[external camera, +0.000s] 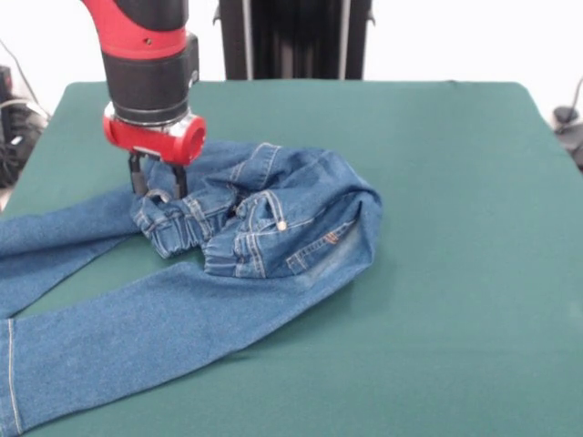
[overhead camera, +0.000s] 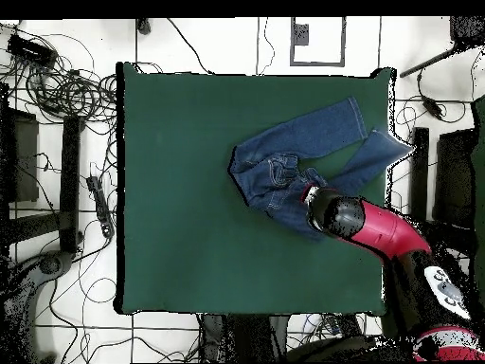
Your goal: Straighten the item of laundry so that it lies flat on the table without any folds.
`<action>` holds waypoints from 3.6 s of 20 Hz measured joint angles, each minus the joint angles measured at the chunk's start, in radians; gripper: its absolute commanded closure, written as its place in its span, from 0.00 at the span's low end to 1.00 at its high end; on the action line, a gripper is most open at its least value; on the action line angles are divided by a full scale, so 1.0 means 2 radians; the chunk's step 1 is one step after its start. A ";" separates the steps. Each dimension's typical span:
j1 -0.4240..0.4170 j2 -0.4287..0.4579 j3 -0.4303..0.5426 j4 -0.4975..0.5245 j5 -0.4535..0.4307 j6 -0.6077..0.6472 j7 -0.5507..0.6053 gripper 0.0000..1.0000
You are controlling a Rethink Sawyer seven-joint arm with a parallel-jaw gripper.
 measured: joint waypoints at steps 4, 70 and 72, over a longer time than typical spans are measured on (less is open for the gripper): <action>0.000 0.000 0.000 0.000 0.000 0.000 0.000 1.00; 0.110 -0.196 -0.033 0.300 0.002 -0.156 0.000 1.00; 0.115 -0.193 -0.039 0.309 0.000 -0.185 0.000 1.00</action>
